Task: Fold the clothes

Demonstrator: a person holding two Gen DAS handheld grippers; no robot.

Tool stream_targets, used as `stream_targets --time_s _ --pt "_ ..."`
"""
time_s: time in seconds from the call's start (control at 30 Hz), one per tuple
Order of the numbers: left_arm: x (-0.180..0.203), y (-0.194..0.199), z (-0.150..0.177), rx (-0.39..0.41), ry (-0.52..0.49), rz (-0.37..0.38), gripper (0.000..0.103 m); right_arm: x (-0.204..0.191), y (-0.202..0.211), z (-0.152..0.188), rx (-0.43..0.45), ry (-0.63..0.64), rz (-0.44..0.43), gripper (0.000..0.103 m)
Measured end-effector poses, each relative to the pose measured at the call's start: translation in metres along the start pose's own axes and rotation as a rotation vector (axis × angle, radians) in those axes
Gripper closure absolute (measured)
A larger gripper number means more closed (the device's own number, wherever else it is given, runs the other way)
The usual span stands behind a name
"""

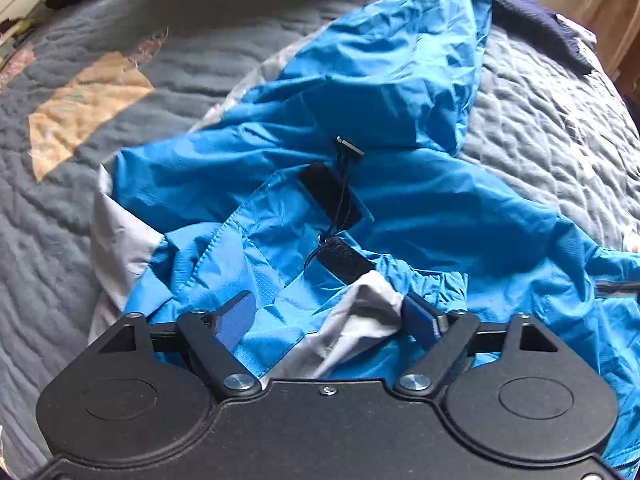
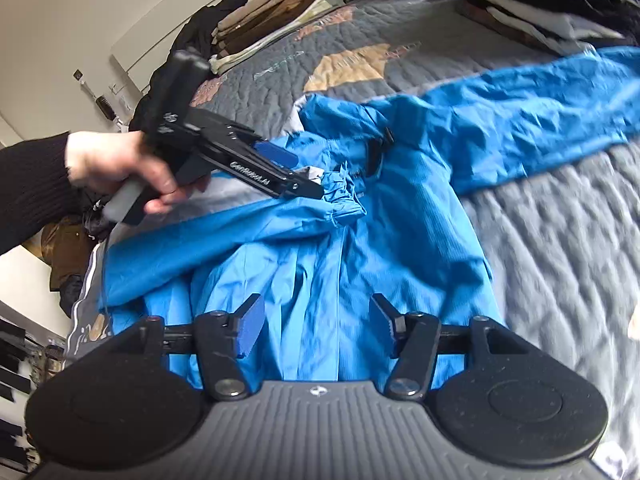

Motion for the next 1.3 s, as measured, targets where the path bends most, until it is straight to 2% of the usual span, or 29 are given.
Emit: stream_targets --time_s 0.13,0.2,0.23,0.27,0.37,0.47,0.57,0.67,0.73,0.9,0.97,1.03,1.07,1.17,1.3 --pt "0.001 -0.015 0.003 -0.042 0.028 0.033 0.013 0.01 0.003 0.011 -0.01 -0.039 -0.007 0.045" --pt "0.001 -0.016 0.003 -0.032 0.05 0.049 0.02 0.013 0.004 0.011 -0.003 -0.06 -0.015 0.045" --pt "0.002 -0.017 0.004 -0.029 0.063 0.059 0.029 0.014 0.005 0.009 0.003 -0.068 -0.02 0.045" --pt "0.003 -0.016 0.003 -0.026 0.077 0.074 0.045 0.014 0.006 0.007 0.008 -0.069 -0.027 0.045" --pt "0.007 -0.009 0.003 -0.012 0.092 0.102 0.064 0.011 0.007 -0.005 0.034 -0.052 -0.041 0.045" --pt "0.007 0.003 0.001 0.032 0.094 0.085 0.072 0.005 0.01 -0.02 0.061 -0.037 -0.077 0.045" --pt "0.003 0.022 -0.005 0.107 0.115 0.058 0.075 -0.005 0.013 -0.034 0.091 -0.009 -0.11 0.044" --pt "-0.009 0.049 -0.022 0.215 0.152 0.024 0.075 -0.015 0.017 -0.044 0.12 0.026 -0.134 0.044" --pt "-0.019 0.057 -0.034 0.271 0.165 -0.025 0.075 -0.021 0.019 -0.049 0.133 0.035 -0.145 0.043" --pt "-0.03 0.037 -0.04 0.252 0.203 -0.106 0.07 -0.027 0.02 -0.055 0.148 0.042 -0.157 0.043" --pt "-0.034 0.027 -0.041 0.238 0.218 -0.136 0.062 -0.027 0.019 -0.055 0.146 0.046 -0.154 0.043" --pt "-0.038 0.017 -0.042 0.225 0.232 -0.166 0.058 -0.025 0.019 -0.053 0.138 0.047 -0.146 0.043" --pt "-0.038 0.023 -0.04 0.228 0.243 -0.172 0.052 -0.025 0.018 -0.052 0.134 0.048 -0.142 0.043" --pt "-0.03 0.064 -0.016 0.278 0.297 -0.19 0.045 -0.023 0.017 -0.05 0.122 0.054 -0.136 0.043" --pt "-0.015 0.118 0.032 0.361 0.39 -0.251 0.044 -0.025 0.016 -0.051 0.123 0.04 -0.138 0.043"
Point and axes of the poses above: each gripper's, at about its wrist camera, not at the fingertips, and y roughly against the way its jaws point, x to its right, z to its underside, the point moved 5 cm from there along -y, roughly the way its jaws point, and after that the axes turned 7 degrees about -y, right-handed, at the moved point
